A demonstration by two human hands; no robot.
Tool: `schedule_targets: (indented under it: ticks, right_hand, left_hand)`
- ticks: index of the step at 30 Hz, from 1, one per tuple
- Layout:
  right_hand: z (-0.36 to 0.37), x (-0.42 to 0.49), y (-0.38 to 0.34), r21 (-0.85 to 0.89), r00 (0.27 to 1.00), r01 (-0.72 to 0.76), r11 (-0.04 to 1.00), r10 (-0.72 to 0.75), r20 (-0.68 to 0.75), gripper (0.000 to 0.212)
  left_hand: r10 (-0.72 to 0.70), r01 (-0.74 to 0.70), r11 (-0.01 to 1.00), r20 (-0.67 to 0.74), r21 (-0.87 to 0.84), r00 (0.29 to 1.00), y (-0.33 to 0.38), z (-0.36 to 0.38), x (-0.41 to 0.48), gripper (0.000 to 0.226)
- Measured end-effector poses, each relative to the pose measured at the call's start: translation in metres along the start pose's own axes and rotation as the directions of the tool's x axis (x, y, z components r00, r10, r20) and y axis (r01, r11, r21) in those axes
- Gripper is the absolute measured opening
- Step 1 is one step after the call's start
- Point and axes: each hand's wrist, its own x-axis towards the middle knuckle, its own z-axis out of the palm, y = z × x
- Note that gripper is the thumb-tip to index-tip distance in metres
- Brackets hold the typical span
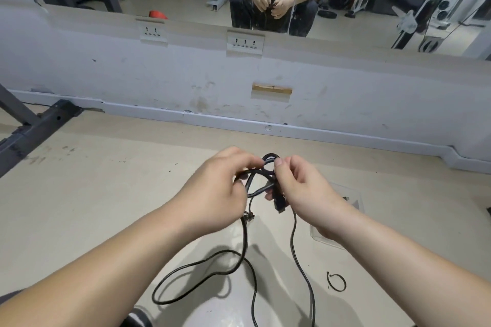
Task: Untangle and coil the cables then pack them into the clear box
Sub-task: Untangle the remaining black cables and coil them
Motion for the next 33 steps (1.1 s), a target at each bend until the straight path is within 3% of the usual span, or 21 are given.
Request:
schedule_targets:
  ticks: [3,7,11,15,18,19,21,24,26,28,30,33]
  right_hand:
    - [0.0,0.0,0.0,-0.006,0.999,0.028,1.0,-0.028,0.024,0.034]
    - [0.0,-0.003,-0.002,-0.021,0.996,0.043,0.999,-0.042,0.076,0.039]
    - [-0.002,0.003,-0.001,-0.139,0.999,0.019,0.99,-0.012,0.052,0.048]
    - [-0.003,0.012,0.002,-0.052,0.996,-0.067,0.996,0.07,0.052,0.038]
    - [-0.01,0.016,0.004,0.081,0.979,-0.202,0.976,0.198,0.047,0.039]
    - [-0.013,0.016,0.004,0.115,0.973,-0.229,0.966,0.226,0.044,0.038]
    - [-0.015,0.015,0.002,0.187,0.971,-0.239,0.953,0.236,0.041,0.035]
    - [-0.014,0.009,-0.005,0.326,0.978,-0.208,0.922,0.189,0.09,0.028]
    - [-0.013,0.004,-0.01,0.39,0.976,-0.2,0.899,0.15,0.155,0.029]
    - [-0.011,0.001,-0.015,0.427,0.972,-0.195,0.883,0.116,0.206,0.031]
    - [-0.009,-0.002,-0.02,0.479,0.968,-0.189,0.857,0.081,0.237,0.029]
    - [-0.007,-0.002,-0.025,0.584,0.96,-0.184,0.79,0.016,0.281,0.029]
  left_hand:
    - [-0.012,0.012,0.999,-0.012,0.032,1.0,0.004,0.003,-0.002,0.04]
    - [-0.002,0.005,0.98,-0.016,0.2,1.0,0.0,-0.003,0.001,0.012]
    - [0.025,-0.015,0.987,-0.061,0.157,0.998,0.0,-0.004,0.006,0.006]
    - [-0.123,0.115,0.992,-0.195,-0.049,0.973,0.0,-0.004,0.012,0.013]
    - [-0.295,0.181,0.898,-0.244,-0.401,0.924,0.002,-0.007,0.014,0.011]
    - [-0.327,0.19,0.873,-0.25,-0.449,0.912,0.001,-0.009,0.014,0.01]
    - [-0.34,0.247,0.908,-0.254,-0.338,0.905,-0.006,-0.012,0.012,0.014]
    - [-0.321,0.348,0.924,-0.175,0.158,0.931,-0.019,-0.014,0.008,0.01]
    - [-0.311,0.337,0.885,-0.131,0.322,0.941,-0.02,-0.012,0.008,0.015]
    - [-0.267,0.284,0.941,-0.11,0.185,0.957,-0.015,-0.008,0.009,0.014]
    - [-0.316,0.3,0.932,-0.049,-0.204,0.947,-0.005,-0.004,0.01,0.012]
    - [-0.414,0.432,0.62,0.194,-0.655,0.889,0.01,-0.003,0.012,0.025]
